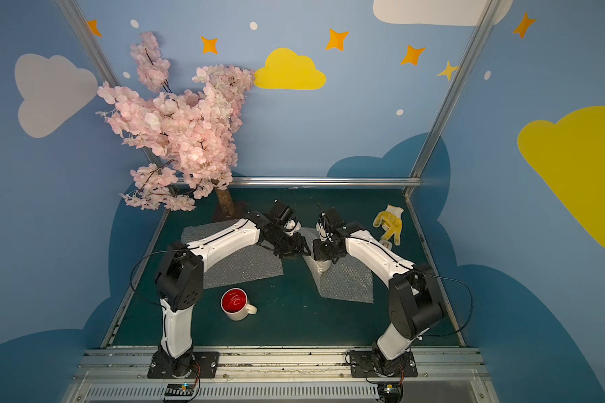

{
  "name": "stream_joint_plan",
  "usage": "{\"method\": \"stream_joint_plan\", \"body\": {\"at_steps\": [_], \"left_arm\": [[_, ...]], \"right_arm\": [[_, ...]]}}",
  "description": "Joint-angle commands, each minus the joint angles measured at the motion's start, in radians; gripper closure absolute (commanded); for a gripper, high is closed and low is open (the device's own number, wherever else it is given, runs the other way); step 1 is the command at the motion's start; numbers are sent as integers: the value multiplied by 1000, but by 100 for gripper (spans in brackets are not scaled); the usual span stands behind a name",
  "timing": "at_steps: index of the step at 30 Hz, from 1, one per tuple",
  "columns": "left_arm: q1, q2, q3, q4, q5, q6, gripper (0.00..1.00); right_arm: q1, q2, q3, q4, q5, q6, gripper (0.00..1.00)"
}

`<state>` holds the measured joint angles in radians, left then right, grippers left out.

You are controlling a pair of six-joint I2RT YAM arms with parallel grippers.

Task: Wrap mugs in bubble wrap
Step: Wrap the mug in bubble wrap.

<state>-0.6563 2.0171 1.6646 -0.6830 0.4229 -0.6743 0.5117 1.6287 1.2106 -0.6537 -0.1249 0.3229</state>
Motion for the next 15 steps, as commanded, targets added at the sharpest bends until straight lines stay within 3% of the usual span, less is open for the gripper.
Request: {"method": "stream_joint_plan", "body": {"at_steps": [1, 7, 15], "left_arm": [[-6, 29, 49, -17, -42, -46, 40], [-21, 107, 153, -88, -74, -66, 46], [-50, 147, 192, -140, -115, -88, 54]], "right_arm": [[-12, 2, -27, 38, -17, 39, 100], [-17, 8, -35, 55, -18, 60, 100], [-22, -34, -80, 95, 18, 121, 99]]}}
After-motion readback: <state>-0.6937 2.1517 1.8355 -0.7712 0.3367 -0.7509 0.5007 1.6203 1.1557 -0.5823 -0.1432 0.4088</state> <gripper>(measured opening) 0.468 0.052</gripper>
